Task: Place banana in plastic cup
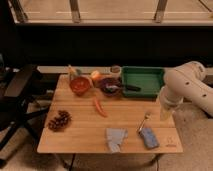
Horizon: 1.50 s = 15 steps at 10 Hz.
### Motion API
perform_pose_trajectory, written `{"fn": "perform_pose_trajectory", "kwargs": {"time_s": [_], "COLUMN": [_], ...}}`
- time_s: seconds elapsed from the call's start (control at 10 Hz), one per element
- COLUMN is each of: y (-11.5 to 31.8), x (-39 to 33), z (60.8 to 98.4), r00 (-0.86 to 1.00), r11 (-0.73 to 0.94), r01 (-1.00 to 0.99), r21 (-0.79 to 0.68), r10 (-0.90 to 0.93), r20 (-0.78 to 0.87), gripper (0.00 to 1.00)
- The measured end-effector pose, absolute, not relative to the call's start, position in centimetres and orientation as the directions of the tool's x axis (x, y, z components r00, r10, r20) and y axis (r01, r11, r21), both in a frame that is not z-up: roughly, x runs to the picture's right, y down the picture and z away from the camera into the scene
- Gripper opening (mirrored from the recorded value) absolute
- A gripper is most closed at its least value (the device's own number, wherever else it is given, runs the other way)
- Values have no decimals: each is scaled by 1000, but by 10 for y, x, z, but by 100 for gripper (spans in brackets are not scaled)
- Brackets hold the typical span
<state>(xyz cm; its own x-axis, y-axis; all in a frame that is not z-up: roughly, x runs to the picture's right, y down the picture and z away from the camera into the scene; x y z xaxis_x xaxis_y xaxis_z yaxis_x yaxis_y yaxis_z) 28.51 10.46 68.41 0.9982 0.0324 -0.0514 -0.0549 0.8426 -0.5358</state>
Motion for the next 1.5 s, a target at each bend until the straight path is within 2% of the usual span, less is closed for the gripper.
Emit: {"fn": "perform_pose_trajectory", "kwargs": {"time_s": [1.2, 1.5], "y": [103, 83], "x": [285, 265], "z": [684, 691], "r00": [998, 986], "r11": [844, 835], "r01": [-57, -116], "r21": [-534, -538], "r10": [36, 162], "r20": [-51, 38], "gripper": [65, 65]}}
